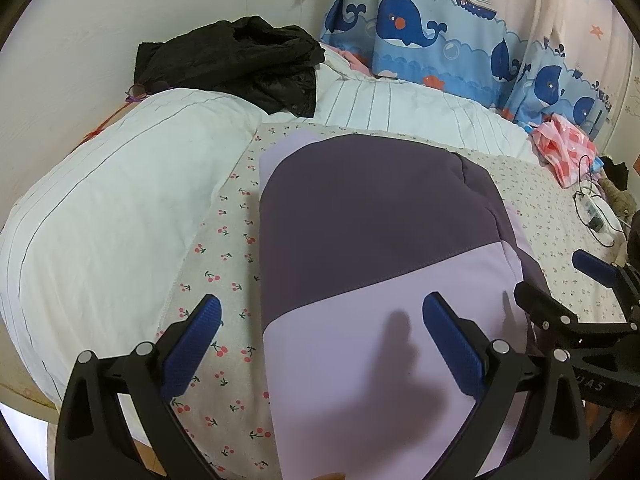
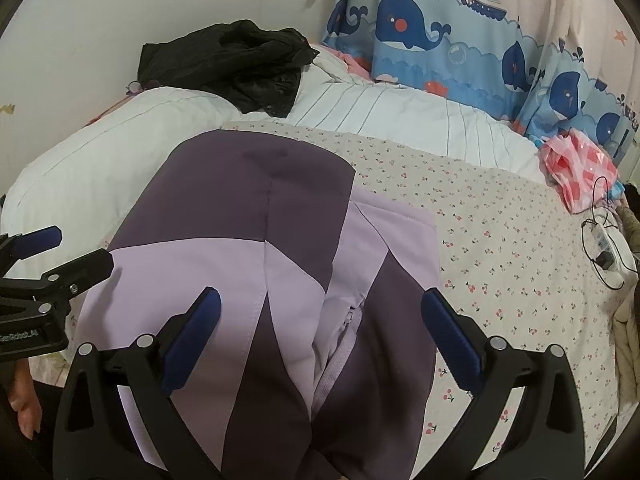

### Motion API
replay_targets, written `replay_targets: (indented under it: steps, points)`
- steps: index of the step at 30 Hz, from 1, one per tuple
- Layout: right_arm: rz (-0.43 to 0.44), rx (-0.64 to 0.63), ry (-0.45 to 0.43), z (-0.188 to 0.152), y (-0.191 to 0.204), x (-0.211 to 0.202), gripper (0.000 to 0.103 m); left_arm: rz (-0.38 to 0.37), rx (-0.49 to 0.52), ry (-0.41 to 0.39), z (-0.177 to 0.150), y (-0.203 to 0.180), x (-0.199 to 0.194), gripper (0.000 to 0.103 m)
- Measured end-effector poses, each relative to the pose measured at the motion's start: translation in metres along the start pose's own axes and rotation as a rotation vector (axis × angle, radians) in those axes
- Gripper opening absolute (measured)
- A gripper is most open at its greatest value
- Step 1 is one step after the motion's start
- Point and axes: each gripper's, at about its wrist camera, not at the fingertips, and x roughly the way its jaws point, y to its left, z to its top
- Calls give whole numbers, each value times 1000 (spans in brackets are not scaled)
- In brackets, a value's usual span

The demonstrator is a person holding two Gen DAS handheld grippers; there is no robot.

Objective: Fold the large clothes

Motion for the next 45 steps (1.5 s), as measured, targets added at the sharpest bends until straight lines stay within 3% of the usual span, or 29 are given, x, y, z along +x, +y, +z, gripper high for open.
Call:
replay_targets:
  steps: [21,45]
  points:
    - [2,2,6,0,0,2,97,36,16,-37,5,2,-4,97]
    - [3,3,6,-1,3,2,97,23,32,-34,5,1,-3,97]
